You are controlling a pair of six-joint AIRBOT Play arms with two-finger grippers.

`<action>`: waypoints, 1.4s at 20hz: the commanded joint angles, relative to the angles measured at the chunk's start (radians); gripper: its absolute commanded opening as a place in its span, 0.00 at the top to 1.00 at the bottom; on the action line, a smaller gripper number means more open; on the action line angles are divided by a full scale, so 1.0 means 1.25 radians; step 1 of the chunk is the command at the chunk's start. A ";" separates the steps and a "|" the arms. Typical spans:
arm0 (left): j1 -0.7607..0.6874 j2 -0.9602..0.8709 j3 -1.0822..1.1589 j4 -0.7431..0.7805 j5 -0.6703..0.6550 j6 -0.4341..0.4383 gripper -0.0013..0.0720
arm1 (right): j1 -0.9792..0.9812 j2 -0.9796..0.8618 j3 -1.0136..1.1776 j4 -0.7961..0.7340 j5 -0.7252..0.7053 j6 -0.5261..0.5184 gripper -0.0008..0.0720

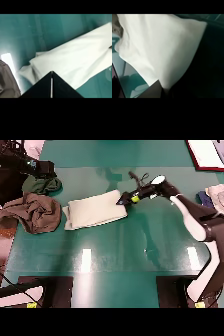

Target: Fold the shirts.

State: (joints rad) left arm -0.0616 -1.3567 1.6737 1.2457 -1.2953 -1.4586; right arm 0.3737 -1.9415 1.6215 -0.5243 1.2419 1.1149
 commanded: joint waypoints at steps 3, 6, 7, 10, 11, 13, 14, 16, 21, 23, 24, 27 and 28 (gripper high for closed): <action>-0.072 0.000 -0.001 -0.002 0.019 0.000 0.94 | -0.239 0.230 -0.134 -0.076 -0.031 0.039 0.97; -0.135 0.000 -0.001 -0.002 0.065 -0.001 0.94 | -0.426 0.333 -0.146 -0.168 -0.068 0.060 0.97; -0.153 0.000 -0.001 -0.002 0.077 -0.001 0.94 | -0.483 0.351 -0.145 -0.168 -0.084 0.060 0.97; -0.206 0.000 -0.001 -0.001 0.107 -0.001 0.94 | -0.629 0.367 -0.131 -0.167 -0.143 0.049 0.97; -0.219 0.000 -0.001 -0.001 0.109 -0.001 0.94 | -0.661 0.355 -0.101 -0.164 -0.136 0.036 0.97; -0.240 0.000 -0.001 -0.001 0.108 -0.001 0.94 | -0.701 0.321 -0.021 -0.163 -0.131 0.028 0.97; -0.247 0.000 -0.001 -0.001 0.108 -0.001 0.94 | -0.712 0.302 0.022 -0.162 -0.132 0.028 0.97; -0.248 0.000 -0.001 -0.001 0.108 -0.005 0.94 | -0.729 0.262 0.124 -0.163 -0.126 0.028 0.97; -0.248 0.000 -0.001 0.002 0.107 -0.007 0.94 | -0.777 0.233 0.326 -0.163 -0.115 0.028 0.97; -0.248 0.000 -0.001 0.002 0.107 -0.007 0.94 | -0.800 0.242 0.381 -0.163 -0.088 0.028 0.97; -0.248 0.000 -0.001 0.002 0.106 -0.007 0.94 | -0.811 0.259 0.388 -0.163 -0.081 0.021 0.97; -0.248 0.000 -0.001 0.002 0.106 -0.006 0.94 | -0.850 0.333 0.336 -0.170 -0.063 0.011 0.97; -0.248 0.000 -0.001 0.002 0.106 -0.006 0.94 | -0.863 0.360 0.303 -0.171 -0.058 0.000 0.97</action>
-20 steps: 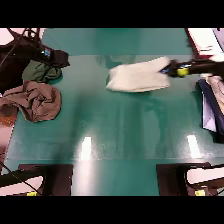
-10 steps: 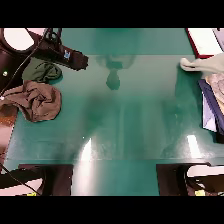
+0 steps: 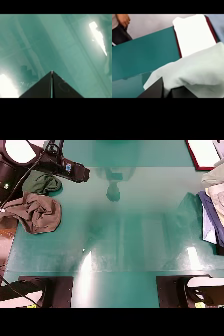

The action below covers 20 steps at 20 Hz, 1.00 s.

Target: Fold the shirts.

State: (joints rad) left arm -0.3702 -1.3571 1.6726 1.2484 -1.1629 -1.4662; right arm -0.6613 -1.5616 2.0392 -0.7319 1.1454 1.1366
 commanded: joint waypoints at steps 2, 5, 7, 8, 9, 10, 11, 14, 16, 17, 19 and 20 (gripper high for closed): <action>-0.001 0.000 0.000 0.000 -0.001 0.001 0.94 | -0.070 0.102 -0.076 -0.022 0.057 -0.017 0.97; -0.001 0.000 0.000 0.001 -0.007 0.006 0.94 | -0.110 0.155 -0.127 -0.136 0.143 0.020 0.97; -0.001 0.000 0.000 0.001 -0.010 0.007 0.94 | -0.141 0.203 -0.188 -0.237 0.164 0.065 0.97; -0.001 0.000 0.000 0.001 -0.016 0.011 0.94 | -0.154 0.222 -0.220 -0.295 0.178 0.093 0.97; -0.001 0.000 0.000 0.000 -0.020 0.028 0.94 | -0.169 0.240 -0.256 -0.359 0.196 0.122 0.97; -0.001 0.000 0.000 0.001 -0.021 0.030 0.94 | -0.184 0.255 -0.291 -0.410 0.211 0.142 0.97; -0.001 0.000 0.000 0.000 -0.022 0.035 0.94 | -0.201 0.269 -0.329 -0.464 0.226 0.160 0.97; -0.001 0.000 0.000 0.000 -0.024 0.048 0.94 | -0.253 0.306 -0.434 -0.565 0.240 0.191 0.96; -0.001 0.000 0.000 0.000 -0.027 0.048 0.94 | -0.294 0.326 -0.499 -0.583 0.236 0.203 0.66; -0.001 0.000 0.000 0.000 -0.027 0.048 0.94 | -0.315 0.335 -0.530 -0.586 0.234 0.203 0.42; -0.001 0.000 0.000 0.000 -0.027 0.048 0.94 | -0.363 0.348 -0.563 -0.581 0.229 0.204 0.22; -0.001 0.000 0.000 0.000 -0.027 0.048 0.94 | -0.378 0.355 -0.564 -0.559 0.221 0.226 0.22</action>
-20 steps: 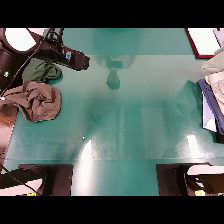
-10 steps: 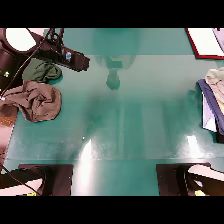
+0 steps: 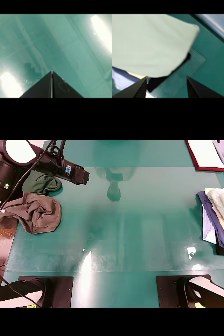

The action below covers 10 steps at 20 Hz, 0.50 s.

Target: Fold the shirts.

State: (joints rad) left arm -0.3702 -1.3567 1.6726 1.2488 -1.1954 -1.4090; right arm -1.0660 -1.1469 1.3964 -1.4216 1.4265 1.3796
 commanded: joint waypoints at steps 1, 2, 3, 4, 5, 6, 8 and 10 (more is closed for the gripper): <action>-0.001 0.000 0.000 0.000 0.000 0.002 0.94 | -0.067 0.031 -0.049 0.048 -0.017 0.050 0.23; -0.001 0.000 0.000 -0.001 0.001 0.002 0.94 | -0.070 0.041 -0.049 0.128 -0.031 0.049 0.23; -0.001 0.000 0.000 -0.001 0.002 0.002 0.94 | -0.063 0.049 -0.049 0.229 -0.044 0.049 0.23; -0.001 0.000 0.000 0.000 0.003 0.002 0.94 | -0.043 0.057 -0.049 0.311 -0.052 0.048 0.23; -0.001 0.000 0.000 0.000 0.006 0.002 0.94 | -0.008 0.066 -0.049 0.375 -0.056 0.048 0.23; -0.001 0.000 0.000 0.000 0.006 0.002 0.94 | 0.041 0.075 -0.049 0.408 -0.060 0.048 0.23; -0.001 0.000 0.000 0.000 0.004 0.002 0.94 | 0.151 0.089 -0.049 0.408 -0.066 0.047 0.23; -0.001 0.000 0.000 0.000 0.007 0.002 0.94 | 0.266 0.091 -0.049 0.409 -0.071 0.048 0.31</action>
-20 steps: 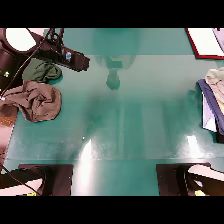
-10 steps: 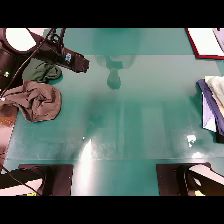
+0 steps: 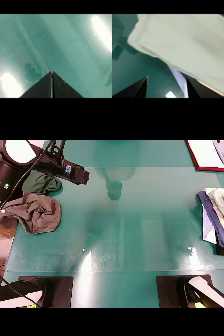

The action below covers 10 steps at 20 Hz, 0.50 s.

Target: Fold the shirts.

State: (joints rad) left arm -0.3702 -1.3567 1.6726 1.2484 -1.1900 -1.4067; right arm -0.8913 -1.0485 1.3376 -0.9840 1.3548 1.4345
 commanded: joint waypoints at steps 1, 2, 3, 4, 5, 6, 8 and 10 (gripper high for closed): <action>-0.001 0.000 0.000 0.000 0.003 0.000 0.94 | 0.182 0.011 -0.002 0.054 -0.014 0.004 0.66; -0.001 0.000 0.000 0.000 0.003 0.000 0.94 | 0.232 0.009 -0.002 0.054 -0.016 0.004 0.94; -0.001 0.000 0.000 0.000 0.003 0.000 0.94 | 0.276 0.009 -0.002 0.053 -0.019 0.003 0.96; -0.001 0.000 0.000 0.000 0.003 0.000 0.94 | 0.317 0.009 -0.002 0.054 -0.023 0.003 0.96; -0.001 0.000 0.000 0.000 0.003 0.000 0.94 | 0.353 0.009 -0.002 0.054 -0.024 0.003 0.96; -0.001 0.000 0.000 0.000 0.003 0.000 0.94 | 0.383 0.009 -0.002 0.053 -0.029 0.003 0.97; -0.001 0.000 0.000 0.000 0.003 0.000 0.94 | 0.433 0.009 -0.002 0.053 -0.041 0.003 0.97; -0.001 0.000 0.000 0.000 0.003 0.000 0.94 | 0.463 0.009 -0.002 0.053 -0.044 0.003 0.97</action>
State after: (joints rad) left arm -0.3702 -1.3567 1.6726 1.2484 -1.1858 -1.4067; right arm -0.3950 -1.0382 1.3350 -0.9215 1.3128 1.4384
